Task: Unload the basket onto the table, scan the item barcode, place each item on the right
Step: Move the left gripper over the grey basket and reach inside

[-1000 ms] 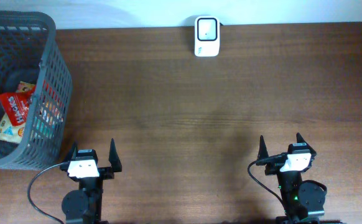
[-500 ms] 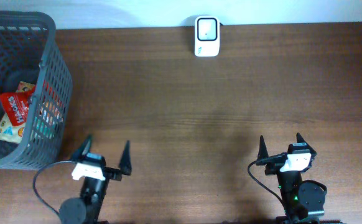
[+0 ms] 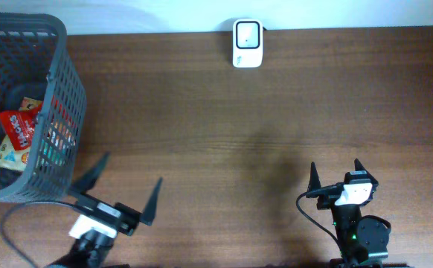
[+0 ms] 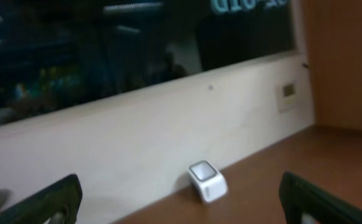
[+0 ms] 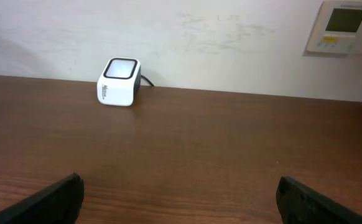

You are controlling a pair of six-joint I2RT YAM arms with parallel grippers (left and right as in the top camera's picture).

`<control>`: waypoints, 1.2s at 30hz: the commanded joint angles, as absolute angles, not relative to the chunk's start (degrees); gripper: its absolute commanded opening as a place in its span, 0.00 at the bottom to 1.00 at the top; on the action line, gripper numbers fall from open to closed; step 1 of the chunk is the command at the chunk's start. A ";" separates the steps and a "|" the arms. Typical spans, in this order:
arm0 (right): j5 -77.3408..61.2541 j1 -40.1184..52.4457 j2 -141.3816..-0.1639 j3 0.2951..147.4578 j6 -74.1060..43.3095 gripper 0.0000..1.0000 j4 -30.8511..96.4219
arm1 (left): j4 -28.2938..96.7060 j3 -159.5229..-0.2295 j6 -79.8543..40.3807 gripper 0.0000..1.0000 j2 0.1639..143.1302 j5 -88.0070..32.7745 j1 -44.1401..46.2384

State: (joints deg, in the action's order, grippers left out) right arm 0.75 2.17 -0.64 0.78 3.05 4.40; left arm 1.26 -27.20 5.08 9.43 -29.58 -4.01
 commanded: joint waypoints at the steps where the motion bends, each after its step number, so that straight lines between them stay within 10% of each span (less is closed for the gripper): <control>1: 1.06 1.85 -0.36 0.32 3.01 0.99 4.64 | 19.97 -46.22 9.54 0.99 23.49 -18.11 -3.79; 7: 1.04 1.85 -0.36 0.32 3.01 0.98 4.64 | 37.98 -66.15 11.33 0.99 48.05 -32.91 -3.79; 21: 1.04 1.85 -0.36 0.32 3.01 0.98 4.64 | 76.14 -140.92 -0.73 0.99 99.50 7.77 -15.49; 36: 1.06 1.85 -0.36 0.32 3.01 0.98 4.64 | 80.27 -143.35 -6.37 0.99 116.77 -4.16 -36.38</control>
State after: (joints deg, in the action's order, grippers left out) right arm 0.75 2.17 -0.69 0.78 3.05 4.43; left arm 78.87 -142.32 -3.66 112.77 -1.54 -35.38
